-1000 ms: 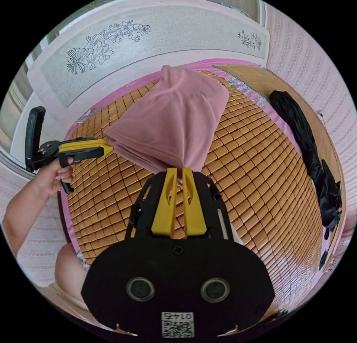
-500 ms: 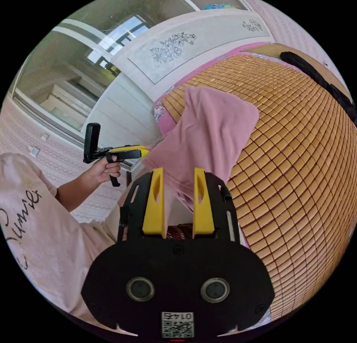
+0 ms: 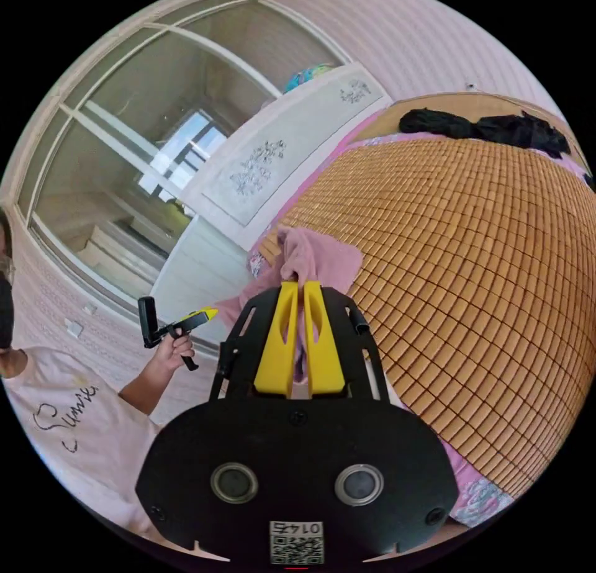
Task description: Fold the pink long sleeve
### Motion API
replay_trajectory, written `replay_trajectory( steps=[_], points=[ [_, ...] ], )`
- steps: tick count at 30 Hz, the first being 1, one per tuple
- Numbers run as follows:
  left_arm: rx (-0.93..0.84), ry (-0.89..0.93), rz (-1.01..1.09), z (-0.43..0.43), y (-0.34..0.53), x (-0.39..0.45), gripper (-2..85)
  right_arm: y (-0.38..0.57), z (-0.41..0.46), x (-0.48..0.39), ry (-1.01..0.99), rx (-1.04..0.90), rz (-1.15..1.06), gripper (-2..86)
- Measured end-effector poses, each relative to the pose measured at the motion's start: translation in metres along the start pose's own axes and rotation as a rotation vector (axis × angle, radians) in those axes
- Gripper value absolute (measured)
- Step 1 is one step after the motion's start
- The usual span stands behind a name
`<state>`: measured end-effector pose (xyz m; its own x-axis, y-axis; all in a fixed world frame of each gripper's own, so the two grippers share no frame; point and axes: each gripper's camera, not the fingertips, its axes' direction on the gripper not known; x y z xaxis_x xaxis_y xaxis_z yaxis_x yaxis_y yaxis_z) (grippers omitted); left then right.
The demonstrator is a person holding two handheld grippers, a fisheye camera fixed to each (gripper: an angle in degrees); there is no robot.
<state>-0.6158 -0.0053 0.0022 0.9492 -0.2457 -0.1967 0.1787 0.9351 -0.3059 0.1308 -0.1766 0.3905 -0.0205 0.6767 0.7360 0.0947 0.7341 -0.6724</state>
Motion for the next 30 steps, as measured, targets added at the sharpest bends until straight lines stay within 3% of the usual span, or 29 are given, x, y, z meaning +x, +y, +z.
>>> replay_trajectory(
  steps=[4, 9, 18, 22, 26, 28, 30],
  points=[
    [0.008, 0.125, 0.015, -0.01, 0.014, 0.002, -1.0, 0.059, -0.082, 0.046, 0.139, -0.015, 0.117, 0.8],
    [0.05, 0.285, -0.043, -0.038, 0.048, 0.007, -1.0, 0.141, -0.135, 0.065, 0.098, -0.053, 0.258, 0.7],
    [0.098, 0.31, -0.045, -0.067, 0.037, 0.02, -1.0, 0.18, -0.205, 0.06, 0.095, -0.003, 0.286, 0.6],
    [0.091, 0.376, -0.04, -0.02, -0.019, 0.019, -1.0, 0.127, -0.2, 0.093, 0.116, -0.01, 0.382, 0.5],
    [0.088, 0.323, 0.044, 0.007, -0.159, 0.064, -1.0, 0.011, -0.226, 0.062, 0.052, 0.102, 0.188, 0.4],
    [0.217, 0.308, 0.126, -0.029, -0.219, 0.1, -1.0, -0.058, -0.286, 0.012, -0.085, 0.331, 0.052, 0.4],
    [0.541, 0.315, 0.188, -0.11, -0.264, 0.138, -1.0, -0.084, -0.348, -0.041, -0.149, 0.566, -0.114, 0.3]
  ],
)
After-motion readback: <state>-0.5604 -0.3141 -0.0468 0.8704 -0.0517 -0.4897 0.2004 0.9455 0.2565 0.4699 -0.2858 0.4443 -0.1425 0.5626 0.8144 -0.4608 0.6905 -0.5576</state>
